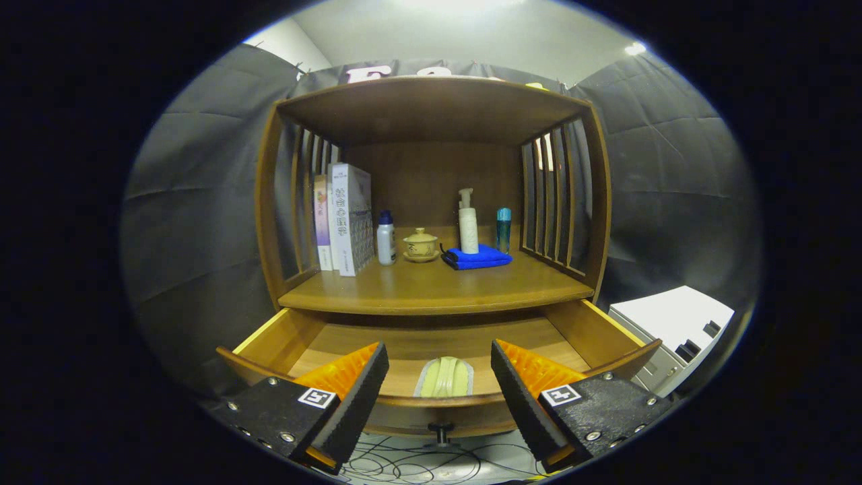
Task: Pull open the drawer, take out the items inside it, and place them on the countertop above the cabinet.
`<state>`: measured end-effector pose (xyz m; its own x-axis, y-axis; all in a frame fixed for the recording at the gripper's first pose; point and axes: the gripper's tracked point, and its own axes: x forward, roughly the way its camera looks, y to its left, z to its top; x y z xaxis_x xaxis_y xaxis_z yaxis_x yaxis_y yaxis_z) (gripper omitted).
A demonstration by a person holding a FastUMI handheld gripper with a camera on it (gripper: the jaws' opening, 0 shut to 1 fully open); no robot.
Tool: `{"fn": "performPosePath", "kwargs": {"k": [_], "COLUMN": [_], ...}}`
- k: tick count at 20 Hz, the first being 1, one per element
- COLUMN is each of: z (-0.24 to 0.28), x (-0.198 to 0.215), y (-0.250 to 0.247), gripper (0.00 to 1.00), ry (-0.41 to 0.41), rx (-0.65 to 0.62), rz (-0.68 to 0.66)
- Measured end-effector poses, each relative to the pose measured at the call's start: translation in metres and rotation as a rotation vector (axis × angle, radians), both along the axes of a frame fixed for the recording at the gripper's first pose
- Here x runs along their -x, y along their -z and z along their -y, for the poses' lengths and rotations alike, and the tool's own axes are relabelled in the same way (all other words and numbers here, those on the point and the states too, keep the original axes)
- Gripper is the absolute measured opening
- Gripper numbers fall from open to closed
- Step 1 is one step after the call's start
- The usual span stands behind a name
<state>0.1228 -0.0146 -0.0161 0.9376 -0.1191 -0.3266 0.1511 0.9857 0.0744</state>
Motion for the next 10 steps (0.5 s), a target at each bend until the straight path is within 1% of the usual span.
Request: {"fn": "performPosePath", "kwargs": {"k": [6, 10], "z": [0.015, 0.018], "x": [-0.036, -0.051], "y": [0.023, 0.058], "gripper": [0.95, 0.95], "ry": [0.028, 0.024], "rx": [-0.011, -0.014], "rz": [-0.14, -0.283]}}
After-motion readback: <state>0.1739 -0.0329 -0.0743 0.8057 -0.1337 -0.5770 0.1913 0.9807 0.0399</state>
